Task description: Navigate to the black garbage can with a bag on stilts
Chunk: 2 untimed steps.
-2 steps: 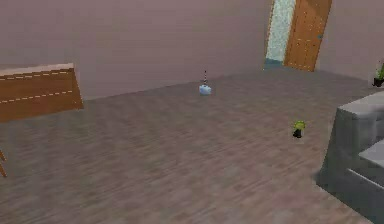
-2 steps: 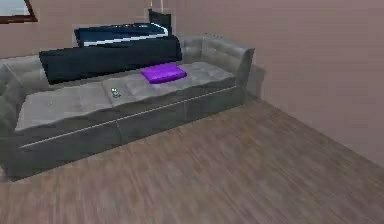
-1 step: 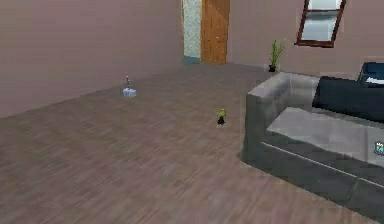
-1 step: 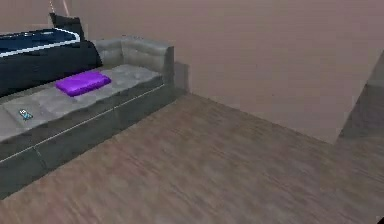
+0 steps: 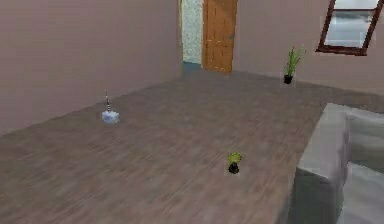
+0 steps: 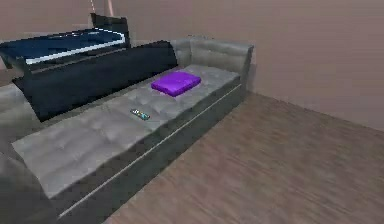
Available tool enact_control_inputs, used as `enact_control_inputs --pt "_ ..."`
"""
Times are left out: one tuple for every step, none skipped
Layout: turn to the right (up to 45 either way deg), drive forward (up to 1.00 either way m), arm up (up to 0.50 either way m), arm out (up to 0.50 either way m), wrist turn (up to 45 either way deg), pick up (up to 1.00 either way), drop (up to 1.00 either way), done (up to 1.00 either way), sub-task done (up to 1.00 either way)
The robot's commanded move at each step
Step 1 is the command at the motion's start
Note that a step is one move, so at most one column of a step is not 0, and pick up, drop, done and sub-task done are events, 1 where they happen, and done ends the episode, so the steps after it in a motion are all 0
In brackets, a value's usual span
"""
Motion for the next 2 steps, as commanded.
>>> enact_control_inputs --pt "0.0 1.0 0.0 0.0 0.0 0.0 0.0 0.0 0.0" --pt "3.0 0.0 0.0 0.0 0.0 0.0 0.0 0.0 0.0"
